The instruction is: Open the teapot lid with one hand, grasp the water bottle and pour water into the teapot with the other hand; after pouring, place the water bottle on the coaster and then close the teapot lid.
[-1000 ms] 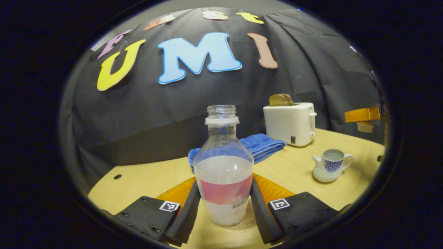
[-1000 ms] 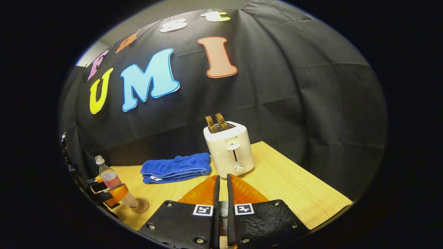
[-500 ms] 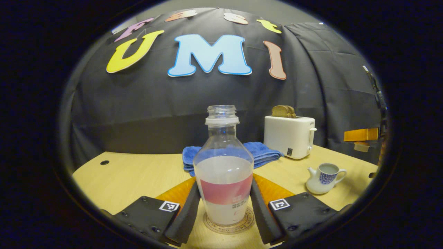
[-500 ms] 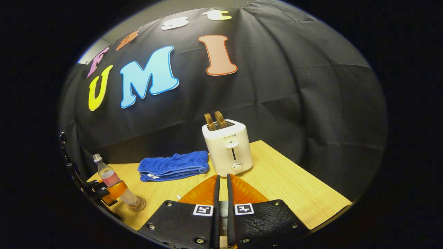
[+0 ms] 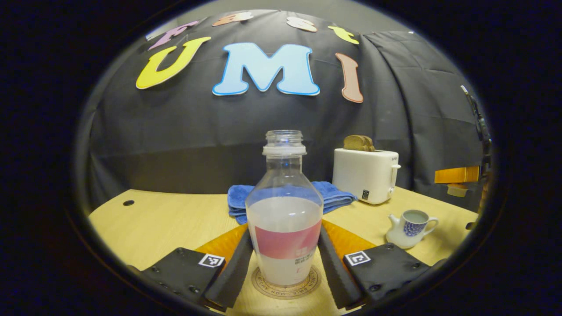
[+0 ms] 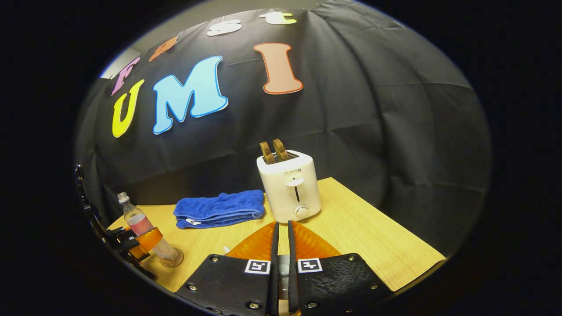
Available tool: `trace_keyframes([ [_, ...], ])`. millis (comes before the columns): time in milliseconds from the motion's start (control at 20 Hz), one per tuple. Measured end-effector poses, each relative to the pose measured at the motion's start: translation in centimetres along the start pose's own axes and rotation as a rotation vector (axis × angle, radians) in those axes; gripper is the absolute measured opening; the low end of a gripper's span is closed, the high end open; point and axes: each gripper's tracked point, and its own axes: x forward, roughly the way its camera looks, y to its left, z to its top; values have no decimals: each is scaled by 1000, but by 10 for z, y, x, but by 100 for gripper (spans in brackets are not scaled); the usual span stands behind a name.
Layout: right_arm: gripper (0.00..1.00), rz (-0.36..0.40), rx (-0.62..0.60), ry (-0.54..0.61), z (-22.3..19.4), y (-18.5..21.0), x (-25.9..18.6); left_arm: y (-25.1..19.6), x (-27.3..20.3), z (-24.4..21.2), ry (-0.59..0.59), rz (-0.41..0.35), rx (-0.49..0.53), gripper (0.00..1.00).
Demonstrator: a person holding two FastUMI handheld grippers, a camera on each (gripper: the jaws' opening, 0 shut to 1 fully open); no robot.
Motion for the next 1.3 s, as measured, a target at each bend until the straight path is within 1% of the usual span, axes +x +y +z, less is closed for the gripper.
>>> trace_keyframes([
  [50,8,2,0,0,-1,1,0,-1,0,2,-5,0,-3,94],
  [100,8,5,0,-1,-1,2,0,-1,0,4,-13,1,-9,95],
  [250,8,36,-6,-12,-1,10,2,9,-11,10,-38,39,-15,100],
  [300,8,50,-10,-14,-2,15,4,11,-16,12,-44,45,-17,100],
  [500,8,92,-50,-41,-11,37,15,9,-42,14,-64,33,-3,100],
  [650,8,157,-68,-96,-10,62,18,4,-56,14,-71,8,-38,100],
  [750,8,174,-78,-138,-8,72,24,7,-65,15,-75,7,-62,100],
  [900,8,176,-69,-168,-10,83,36,13,-73,20,-94,6,-77,100],
  [1000,8,164,-111,-178,-15,87,43,11,-77,24,-95,9,-67,100],
  [1150,8,148,-123,-161,-26,87,50,1,-83,32,-119,-23,-87,100],
  [1200,9,140,-124,-156,-29,87,52,1,-84,35,-126,-26,-86,100],
  [1300,8,146,-123,-147,-34,89,54,3,-85,38,-133,-23,-74,100],
])
